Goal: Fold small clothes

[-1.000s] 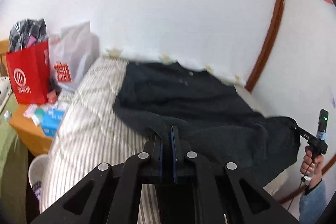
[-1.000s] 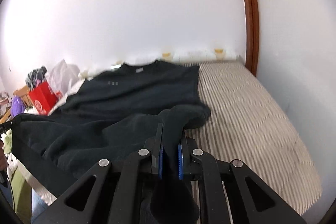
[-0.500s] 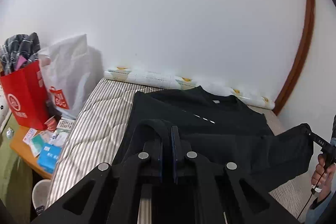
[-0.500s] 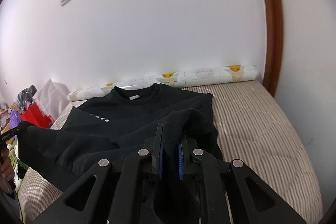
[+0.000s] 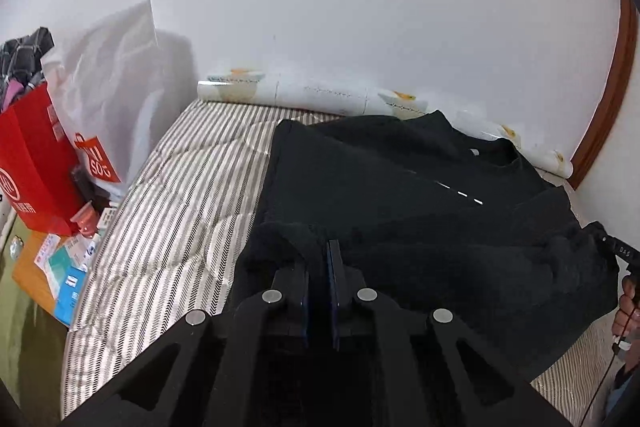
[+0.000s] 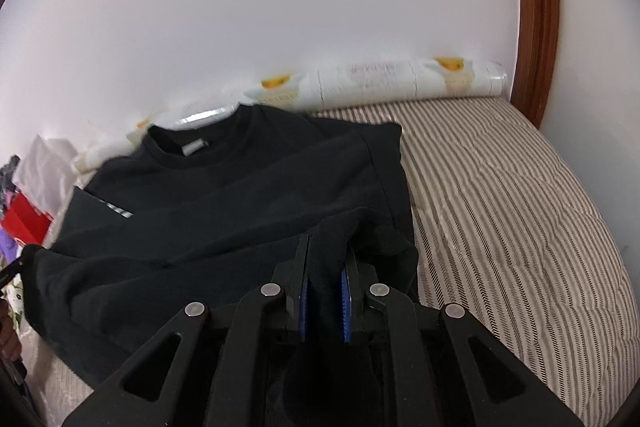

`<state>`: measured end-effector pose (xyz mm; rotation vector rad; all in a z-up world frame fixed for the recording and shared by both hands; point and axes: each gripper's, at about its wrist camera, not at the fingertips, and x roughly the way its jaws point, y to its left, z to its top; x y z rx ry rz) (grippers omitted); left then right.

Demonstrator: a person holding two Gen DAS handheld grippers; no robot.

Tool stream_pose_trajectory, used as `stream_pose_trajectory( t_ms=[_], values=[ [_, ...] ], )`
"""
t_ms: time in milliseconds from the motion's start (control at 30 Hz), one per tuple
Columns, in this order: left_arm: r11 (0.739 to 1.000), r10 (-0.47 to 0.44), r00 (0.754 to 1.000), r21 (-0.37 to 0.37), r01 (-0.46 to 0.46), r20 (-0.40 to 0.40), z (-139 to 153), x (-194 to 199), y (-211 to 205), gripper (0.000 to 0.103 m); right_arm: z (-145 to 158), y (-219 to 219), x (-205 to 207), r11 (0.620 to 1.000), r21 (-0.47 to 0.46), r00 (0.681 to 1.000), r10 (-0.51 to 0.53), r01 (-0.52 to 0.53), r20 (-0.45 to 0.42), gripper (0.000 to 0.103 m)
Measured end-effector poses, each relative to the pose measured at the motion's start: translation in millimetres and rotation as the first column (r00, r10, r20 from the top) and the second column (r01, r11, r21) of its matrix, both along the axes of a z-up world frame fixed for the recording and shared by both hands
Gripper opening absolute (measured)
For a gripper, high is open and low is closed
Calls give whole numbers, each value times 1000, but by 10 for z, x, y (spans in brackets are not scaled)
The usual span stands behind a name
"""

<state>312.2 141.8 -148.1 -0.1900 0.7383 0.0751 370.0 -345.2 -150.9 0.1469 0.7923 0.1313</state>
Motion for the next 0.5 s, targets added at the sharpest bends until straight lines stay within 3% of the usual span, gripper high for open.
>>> stream_pose_trajectory(
  t_ms=[133,200,333,400,500],
  values=[
    [1000,-17,1000,-15,17,-26,-9,-7,8,12,60,-40,-119,1000,17,1000,13,-13,-15,23],
    [999,-31,999,-23,30,-40,7,-41,11,19,166,-92,-289,999,27,1000,20,-20,16,40],
    [998,-59,998,15,59,-6,84,-262,6,43,364,-217,-728,999,-21,993,40,-38,107,44],
    [998,-56,998,31,56,-4,89,-385,41,46,381,-320,-905,998,-55,993,24,-18,113,45],
    [999,-43,999,-19,42,-11,64,-607,186,46,254,-492,-991,998,-53,999,-20,23,49,45]
  ],
)
